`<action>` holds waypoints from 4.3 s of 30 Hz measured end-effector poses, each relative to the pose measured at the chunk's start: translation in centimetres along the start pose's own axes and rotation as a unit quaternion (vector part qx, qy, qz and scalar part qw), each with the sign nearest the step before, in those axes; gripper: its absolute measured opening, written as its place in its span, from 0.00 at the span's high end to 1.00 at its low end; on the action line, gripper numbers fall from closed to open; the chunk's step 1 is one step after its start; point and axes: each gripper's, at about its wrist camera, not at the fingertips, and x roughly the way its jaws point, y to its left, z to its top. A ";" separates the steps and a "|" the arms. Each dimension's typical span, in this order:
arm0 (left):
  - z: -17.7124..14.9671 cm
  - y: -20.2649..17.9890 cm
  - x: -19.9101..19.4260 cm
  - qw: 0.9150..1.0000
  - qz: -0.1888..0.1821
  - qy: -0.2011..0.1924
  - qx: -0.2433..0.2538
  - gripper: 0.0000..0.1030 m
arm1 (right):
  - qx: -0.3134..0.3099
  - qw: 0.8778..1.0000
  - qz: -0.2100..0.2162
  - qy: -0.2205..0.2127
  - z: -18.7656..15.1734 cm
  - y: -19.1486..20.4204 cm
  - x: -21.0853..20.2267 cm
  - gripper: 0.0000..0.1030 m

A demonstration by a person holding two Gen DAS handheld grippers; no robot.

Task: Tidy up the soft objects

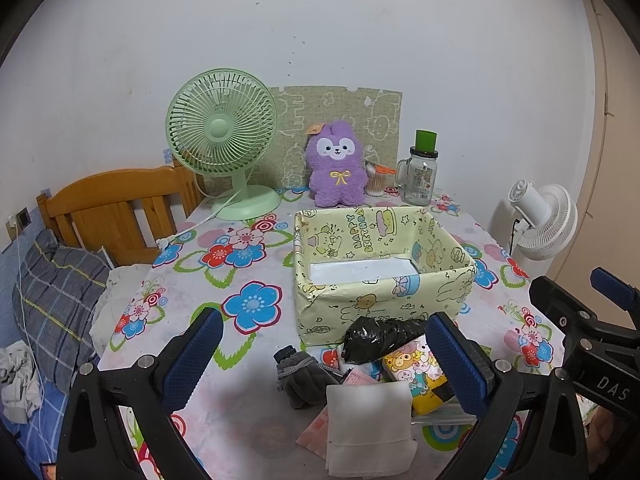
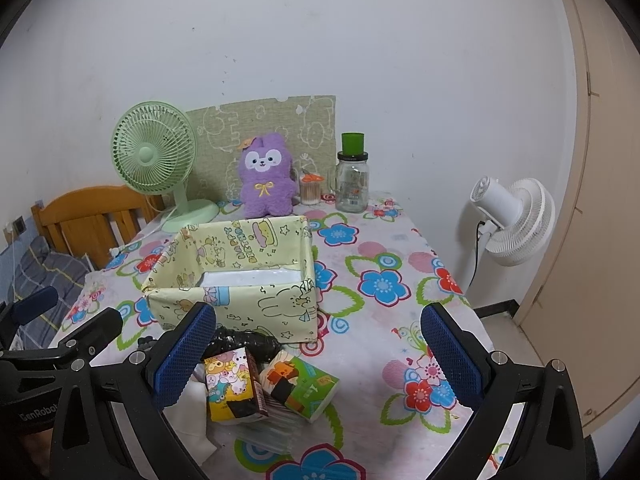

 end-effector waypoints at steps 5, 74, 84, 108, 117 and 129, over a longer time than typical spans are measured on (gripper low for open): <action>-0.1 -0.1 0.7 1.000 -0.004 0.006 0.004 0.04 | 0.002 1.000 -0.001 0.005 0.1 0.0 0.5 0.00; -8.7 -3.5 6.4 0.991 -0.032 0.116 0.065 0.25 | -0.067 0.988 0.065 0.122 -7.4 4.6 7.9 0.08; -9.0 -3.0 7.1 0.989 -0.048 0.129 0.054 0.26 | -0.070 0.984 0.081 0.140 -7.8 5.8 9.1 0.14; -8.2 -2.6 5.8 0.992 -0.053 0.112 0.026 0.41 | -0.047 0.985 0.091 0.136 -7.3 5.1 8.1 0.49; -7.4 -2.7 4.6 0.993 -0.054 0.099 0.025 0.41 | -0.039 0.987 0.091 0.127 -6.4 4.8 7.0 0.49; -5.7 -3.2 3.6 0.994 -0.058 0.083 0.028 0.41 | -0.031 0.990 0.083 0.109 -4.8 4.3 5.3 0.49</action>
